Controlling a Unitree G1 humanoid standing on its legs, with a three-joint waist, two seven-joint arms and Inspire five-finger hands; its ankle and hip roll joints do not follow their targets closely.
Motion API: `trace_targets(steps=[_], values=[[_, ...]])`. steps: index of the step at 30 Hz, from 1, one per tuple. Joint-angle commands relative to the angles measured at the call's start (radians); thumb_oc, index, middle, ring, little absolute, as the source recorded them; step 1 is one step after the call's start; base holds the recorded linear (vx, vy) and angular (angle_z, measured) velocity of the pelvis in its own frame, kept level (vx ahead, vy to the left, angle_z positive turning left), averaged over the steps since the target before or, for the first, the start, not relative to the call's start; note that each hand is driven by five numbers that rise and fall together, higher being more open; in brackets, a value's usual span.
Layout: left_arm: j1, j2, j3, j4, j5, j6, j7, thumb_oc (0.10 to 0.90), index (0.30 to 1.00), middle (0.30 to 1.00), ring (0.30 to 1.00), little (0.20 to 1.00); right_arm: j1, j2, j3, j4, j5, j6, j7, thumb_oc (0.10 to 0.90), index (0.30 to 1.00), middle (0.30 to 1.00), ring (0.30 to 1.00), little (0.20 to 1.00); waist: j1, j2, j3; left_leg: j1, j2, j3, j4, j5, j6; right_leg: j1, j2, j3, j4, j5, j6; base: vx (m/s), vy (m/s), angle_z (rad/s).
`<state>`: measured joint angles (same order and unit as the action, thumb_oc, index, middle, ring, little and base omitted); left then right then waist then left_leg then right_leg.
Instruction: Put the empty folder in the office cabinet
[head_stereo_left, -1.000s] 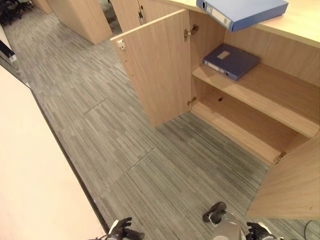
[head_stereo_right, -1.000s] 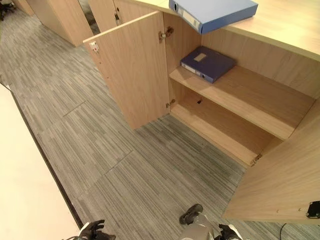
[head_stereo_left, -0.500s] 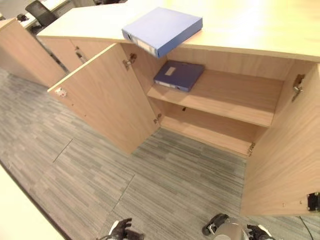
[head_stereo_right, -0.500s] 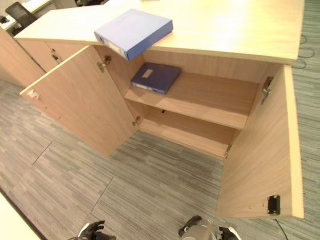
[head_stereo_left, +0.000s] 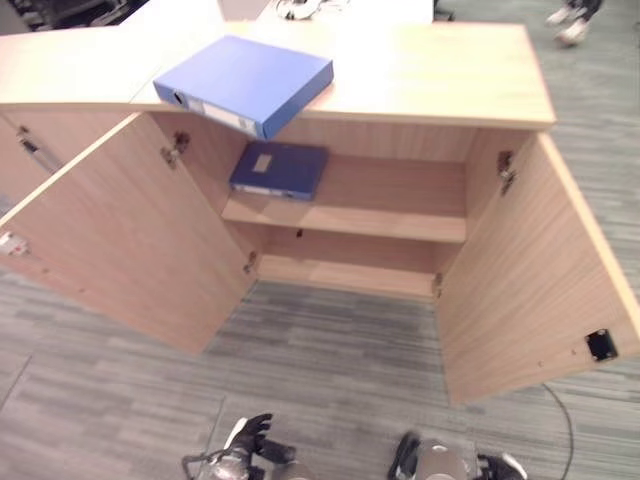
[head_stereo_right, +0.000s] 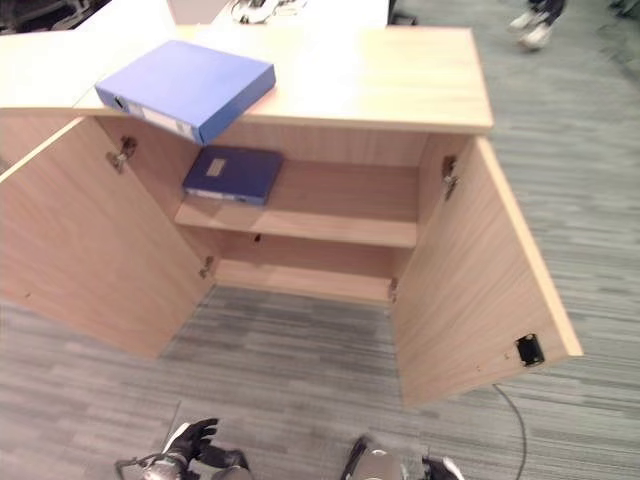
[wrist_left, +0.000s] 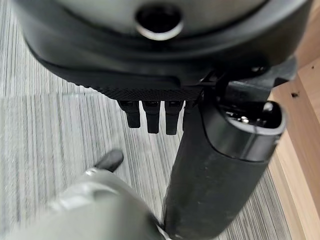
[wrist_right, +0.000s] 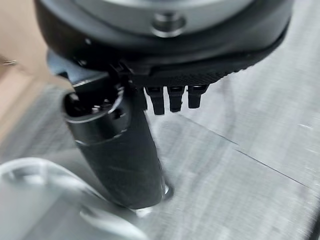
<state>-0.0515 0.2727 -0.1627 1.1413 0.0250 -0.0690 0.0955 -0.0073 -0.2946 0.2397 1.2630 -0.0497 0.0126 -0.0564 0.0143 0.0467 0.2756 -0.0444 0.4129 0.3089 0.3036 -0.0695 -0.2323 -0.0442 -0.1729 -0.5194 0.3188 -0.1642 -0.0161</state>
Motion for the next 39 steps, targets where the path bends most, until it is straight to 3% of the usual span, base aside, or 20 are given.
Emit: trace_targets(steps=[1,4,6,8,12,14,15,16,17,18,19,20,22,23,26,28,30,31,36,39], values=[[0.044,-0.008,-0.062,-0.013,0.009,0.023,0.014,0.8,0.9,0.9,0.9,0.9,-0.053,-0.037,-0.036,0.001,-0.017,-0.021,-0.01,0.8,0.9,0.9,0.9,0.9,0.016,0.085,0.067,-0.111,0.112,-0.173,-0.252,0.2,-0.006,0.005,-0.004,0.075,0.055,-0.204,0.048,0.15,0.221,-0.62],[0.042,-0.01,-0.066,-0.013,0.011,0.023,0.013,0.8,0.9,0.9,0.9,0.9,-0.056,-0.034,-0.045,-0.003,-0.014,-0.025,-0.009,0.8,0.9,0.9,0.9,0.9,0.011,0.089,0.057,-0.102,0.105,-0.184,-0.262,0.19,-0.009,-0.007,-0.008,0.101,0.07,-0.208,0.066,0.13,0.241,-0.78],[0.022,-0.008,-0.074,-0.009,0.015,0.025,0.012,0.8,0.9,0.9,0.9,0.9,-0.064,-0.021,-0.057,-0.002,-0.003,-0.026,-0.011,0.8,0.9,0.9,0.9,0.9,0.012,0.075,0.036,-0.118,0.062,-0.232,-0.248,0.165,0.001,0.005,-0.026,0.135,0.068,-0.208,0.084,0.28,0.352,-0.76],[0.011,-0.006,-0.076,-0.008,0.015,0.025,0.011,0.8,0.9,0.9,0.9,0.9,-0.063,-0.014,-0.066,0.003,0.002,-0.025,-0.011,0.8,0.9,0.9,0.9,0.9,0.006,0.064,0.026,-0.124,0.043,-0.23,-0.242,0.151,0.008,0.02,-0.04,0.13,0.059,-0.204,0.093,0.22,0.232,-0.43],[-0.002,0.021,-0.065,0.015,0.02,0.017,-0.007,0.8,0.9,0.9,0.9,0.9,-0.054,0.012,-0.061,0.016,-0.001,-0.02,0.009,0.8,0.9,0.9,0.9,0.9,0.005,0.025,-0.019,-0.108,-0.032,-0.176,-0.248,0.103,0.049,0.055,-0.107,0.108,0.047,-0.144,0.147,0.28,0.316,0.14],[-0.002,0.043,-0.046,0.027,0.02,0.018,-0.01,0.8,0.9,0.9,0.9,0.9,-0.057,0.032,-0.044,0.011,-0.01,-0.015,0.013,0.8,0.9,0.9,0.9,0.9,0.013,0.001,-0.039,-0.062,-0.093,-0.122,-0.284,0.073,0.092,0.051,-0.153,0.102,0.098,-0.102,0.183,0.31,0.419,-0.2],[-0.001,0.043,-0.046,0.027,0.021,0.018,-0.01,0.8,0.9,0.9,0.9,0.9,-0.057,0.032,-0.043,0.011,-0.01,-0.015,0.013,0.8,0.9,0.9,0.9,0.9,0.014,-0.002,-0.038,-0.059,-0.096,-0.119,-0.285,0.073,0.094,0.05,-0.157,0.104,0.1,-0.103,0.185,0.27,0.37,-0.45],[0.002,0.051,-0.04,0.032,0.023,0.017,-0.011,0.8,0.9,0.9,0.9,0.9,-0.056,0.034,-0.047,0.01,-0.007,-0.013,0.015,0.8,0.9,0.9,0.9,0.9,0.017,-0.012,-0.042,-0.037,-0.123,-0.098,-0.3,0.06,0.111,0.049,-0.177,0.096,0.135,-0.081,0.198,0.28,0.376,-0.45],[0.013,0.063,-0.029,0.039,0.027,0.017,-0.012,0.8,0.9,0.9,0.9,0.9,-0.044,0.039,-0.054,0.005,0.001,-0.012,0.017,0.8,0.9,0.9,0.9,0.9,0.017,-0.031,-0.042,0.016,-0.177,-0.064,-0.333,0.038,0.142,0.05,-0.222,0.081,0.217,-0.005,0.222,0.28,0.376,-0.43],[0.012,0.063,-0.03,0.039,0.027,0.017,-0.012,0.8,0.9,0.9,0.9,0.9,-0.044,0.039,-0.054,0.005,0.001,-0.012,0.017,0.8,0.9,0.9,0.9,0.9,0.017,-0.029,-0.044,0.014,-0.175,-0.064,-0.334,0.04,0.143,0.049,-0.22,0.08,0.213,-0.001,0.221,0.4,0.552,-0.28],[0.031,0.069,-0.012,0.05,0.026,0.016,-0.014,0.8,0.9,0.9,0.9,0.9,-0.028,0.041,-0.049,0.005,-0.01,-0.013,0.021,0.8,0.9,0.9,0.9,0.9,0.02,-0.034,-0.046,0.082,-0.228,-0.023,-0.374,0.007,0.179,0.055,-0.287,0.006,0.318,0.126,0.234,0.21,0.316,-0.17],[0.031,0.069,-0.012,0.05,0.027,0.016,-0.014,0.8,0.9,0.9,0.9,0.9,-0.027,0.041,-0.049,0.004,-0.01,-0.013,0.021,0.8,0.9,0.9,0.9,0.9,0.019,-0.038,-0.043,0.086,-0.234,-0.023,-0.375,0.006,0.182,0.057,-0.295,0.009,0.322,0.126,0.238,0.32,0.417,-0.23],[0.044,0.073,-0.001,0.058,0.031,0.017,-0.015,0.8,0.9,0.9,0.9,0.9,-0.019,0.045,-0.046,0.002,-0.021,-0.011,0.026,0.8,0.9,0.9,0.9,0.9,0.023,-0.032,-0.039,0.139,-0.263,0.004,-0.389,-0.025,0.207,0.078,-0.368,-0.091,0.416,0.205,0.234,0.26,0.243,-0.29],[0.052,0.077,0.004,0.065,0.038,0.021,-0.018,0.8,0.9,0.9,0.9,0.9,-0.011,0.048,-0.051,0.002,-0.018,-0.01,0.026,0.8,0.9,0.9,0.9,0.9,0.016,-0.029,-0.028,0.165,-0.269,0.008,-0.391,-0.042,0.214,0.076,-0.39,-0.118,0.471,0.204,0.239,0.26,0.233,-0.24],[0.061,0.076,0.012,0.066,0.031,0.018,-0.015,0.8,0.9,0.9,0.9,0.9,-0.011,0.041,-0.067,0.001,0.004,-0.013,0.023,0.8,0.9,0.9,0.9,0.9,-0.007,-0.011,-0.007,0.191,-0.272,-0.008,-0.39,-0.05,0.209,-0.017,-0.302,-0.11,0.389,0.1,0.216,0.16,0.127,-0.03],[0.059,0.07,0.004,0.074,0.038,0.014,-0.018,0.8,0.9,0.9,0.9,0.9,-0.011,0.04,-0.049,0.0,-0.009,-0.011,0.022,0.8,0.9,0.9,0.9,0.9,-0.005,-0.018,-0.001,0.201,-0.281,-0.005,-0.383,-0.057,0.193,-0.029,-0.233,-0.115,0.145,0.06,0.19,0.12,-0.03,0.05],[0.059,0.065,0.003,0.084,0.044,0.013,-0.023,0.8,0.9,0.9,0.9,0.9,-0.019,0.033,-0.035,0.001,-0.017,-0.007,0.022,0.8,0.9,0.9,0.9,0.9,-0.002,-0.032,-0.003,0.222,-0.293,-0.008,-0.39,-0.074,0.179,-0.054,-0.227,-0.113,-0.019,0.081,0.203,0.16,-0.066,0.14],[0.059,0.064,0.007,0.087,0.048,0.013,-0.024,0.8,0.9,0.9,0.9,0.9,-0.024,0.029,-0.032,0.003,-0.017,-0.004,0.023,0.8,0.9,0.9,0.9,0.9,0.006,-0.036,-0.003,0.219,-0.294,0.003,-0.391,-0.067,0.178,-0.055,-0.215,-0.123,-0.094,0.121,0.194,0.12,-0.035,0.12],[0.066,0.058,0.022,0.093,0.04,0.008,-0.027,0.8,0.9,0.9,0.9,0.9,-0.032,0.018,-0.017,0.004,-0.029,-0.003,0.029,0.8,0.9,0.9,0.9,0.9,0.01,-0.037,-0.008,0.226,-0.288,0.008,-0.391,-0.091,0.168,-0.103,-0.223,-0.086,-0.165,0.17,0.213,0.12,-0.043,-0.03],[0.07,0.053,0.014,0.101,0.056,0.0,-0.031,0.8,0.9,0.9,0.9,0.9,-0.029,0.01,-0.016,0.008,-0.029,-0.004,0.028,0.8,0.9,0.9,0.9,0.9,0.015,-0.051,-0.02,0.225,-0.309,0.003,-0.391,-0.096,0.163,-0.05,-0.204,-0.081,-0.273,0.193,0.211,0.12,-0.076,-0.13]])
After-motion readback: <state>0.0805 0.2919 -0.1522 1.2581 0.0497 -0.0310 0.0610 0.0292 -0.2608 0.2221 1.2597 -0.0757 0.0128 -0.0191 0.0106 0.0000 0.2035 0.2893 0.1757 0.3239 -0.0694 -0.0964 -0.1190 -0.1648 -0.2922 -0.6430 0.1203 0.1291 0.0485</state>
